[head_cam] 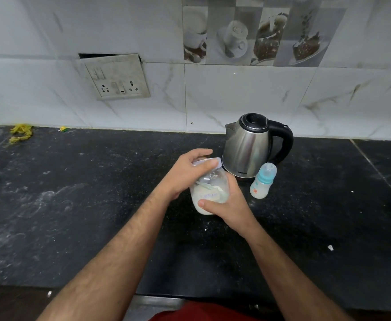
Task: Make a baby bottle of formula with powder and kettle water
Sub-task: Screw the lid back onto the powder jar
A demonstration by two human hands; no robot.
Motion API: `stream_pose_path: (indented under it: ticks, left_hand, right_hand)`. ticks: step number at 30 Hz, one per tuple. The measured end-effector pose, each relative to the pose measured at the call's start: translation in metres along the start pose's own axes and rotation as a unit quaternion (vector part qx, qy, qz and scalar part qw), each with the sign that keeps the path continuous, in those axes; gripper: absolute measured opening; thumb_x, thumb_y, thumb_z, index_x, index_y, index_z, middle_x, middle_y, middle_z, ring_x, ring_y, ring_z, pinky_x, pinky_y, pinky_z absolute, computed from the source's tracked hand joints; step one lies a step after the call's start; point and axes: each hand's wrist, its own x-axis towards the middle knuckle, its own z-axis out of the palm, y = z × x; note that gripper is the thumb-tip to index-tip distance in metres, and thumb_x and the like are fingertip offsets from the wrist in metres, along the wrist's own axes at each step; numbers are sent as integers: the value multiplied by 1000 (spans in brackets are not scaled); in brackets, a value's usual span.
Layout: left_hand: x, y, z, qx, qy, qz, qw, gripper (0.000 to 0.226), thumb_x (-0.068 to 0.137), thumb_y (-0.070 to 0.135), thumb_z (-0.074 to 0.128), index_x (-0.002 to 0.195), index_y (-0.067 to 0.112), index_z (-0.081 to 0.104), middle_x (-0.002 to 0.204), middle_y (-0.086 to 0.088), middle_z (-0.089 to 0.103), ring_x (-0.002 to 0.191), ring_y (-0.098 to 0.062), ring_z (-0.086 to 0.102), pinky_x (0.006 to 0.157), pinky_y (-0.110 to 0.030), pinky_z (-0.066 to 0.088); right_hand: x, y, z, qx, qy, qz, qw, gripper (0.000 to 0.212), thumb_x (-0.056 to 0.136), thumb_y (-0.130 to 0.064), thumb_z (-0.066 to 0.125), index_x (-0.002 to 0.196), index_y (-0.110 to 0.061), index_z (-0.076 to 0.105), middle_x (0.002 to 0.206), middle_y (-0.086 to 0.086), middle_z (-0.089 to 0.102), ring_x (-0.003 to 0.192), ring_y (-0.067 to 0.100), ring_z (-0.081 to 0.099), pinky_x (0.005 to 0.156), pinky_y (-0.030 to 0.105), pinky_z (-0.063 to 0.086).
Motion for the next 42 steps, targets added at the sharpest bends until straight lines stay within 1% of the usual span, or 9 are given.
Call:
stream_pose_path:
  ticks: [7, 14, 18, 25, 27, 29, 33, 39, 42]
  left_hand:
    - [2, 0, 6, -66, -17, 7, 998, 52, 62, 43, 77, 110, 26, 69, 92, 3, 77, 85, -13, 74, 71, -22, 55]
    - [-1, -4, 9, -107, -51, 14, 993, 45, 64, 36, 77, 106, 21, 69, 92, 0, 75, 84, -15, 71, 73, -27, 56]
    - [-3, -8, 13, -127, -53, 13, 990, 49, 64, 36, 76, 108, 18, 67, 95, 0, 74, 84, -15, 70, 73, -27, 56]
    - [7, -13, 13, -92, -43, 0, 995, 76, 81, 36, 68, 148, 21, 36, 129, -3, 63, 116, -16, 64, 97, -32, 53]
    - [4, -19, 14, -83, -12, -23, 996, 71, 89, 45, 63, 150, 20, 34, 139, -5, 55, 125, -17, 58, 106, -37, 47]
    - [-2, -31, 13, -78, -5, -30, 996, 55, 96, 38, 56, 144, 14, 45, 137, -8, 58, 123, -16, 58, 106, -36, 47]
    - [-17, -60, 14, -101, -42, -39, 993, 37, 92, 10, 65, 128, 8, 60, 121, -9, 70, 107, -16, 68, 86, -27, 55]
    - [-10, -87, 26, -6, -34, -44, 998, 62, 69, -2, 85, 124, 11, 60, 126, -5, 66, 113, -16, 65, 95, -29, 53]
    - [9, -92, 33, 54, -31, -31, 998, 68, 66, 2, 87, 128, 14, 60, 126, 0, 66, 116, -12, 63, 95, -18, 50]
  right_hand:
    - [-4, 1, -4, 68, -37, 21, 997, 95, 54, -29, 85, 138, -15, 43, 129, 8, 63, 118, 19, 63, 93, 35, 54]
    - [-9, 5, -6, 62, -38, 10, 997, 93, 56, -23, 84, 137, -7, 42, 131, 16, 60, 121, 28, 60, 102, 48, 50]
    - [-9, 8, -11, 56, -47, 14, 997, 94, 53, -24, 84, 137, -11, 43, 129, 12, 63, 120, 25, 62, 98, 40, 52]
    - [-1, 9, -17, 25, -32, 10, 999, 95, 55, -29, 87, 137, -26, 39, 131, -1, 60, 120, 12, 60, 97, 34, 52]
    - [1, 11, -19, 15, -14, 12, 1000, 98, 53, -31, 88, 136, -27, 37, 131, -3, 58, 120, 11, 59, 98, 33, 52]
    - [2, 14, -22, 5, 14, 17, 1000, 101, 51, -33, 89, 135, -26, 34, 132, -3, 56, 119, 10, 59, 97, 32, 51]
    - [-3, 30, -29, -71, 21, 38, 997, 93, 55, -33, 88, 128, -28, 32, 127, -8, 52, 115, 5, 57, 88, 22, 51]
    - [-3, 58, -34, -219, 58, 59, 972, 94, 55, -34, 89, 138, -24, 43, 130, -5, 50, 121, 13, 49, 99, 33, 44]
    - [7, 60, -36, -255, 92, 75, 960, 96, 52, -46, 86, 137, -23, 47, 125, -4, 52, 116, 13, 50, 95, 33, 45]
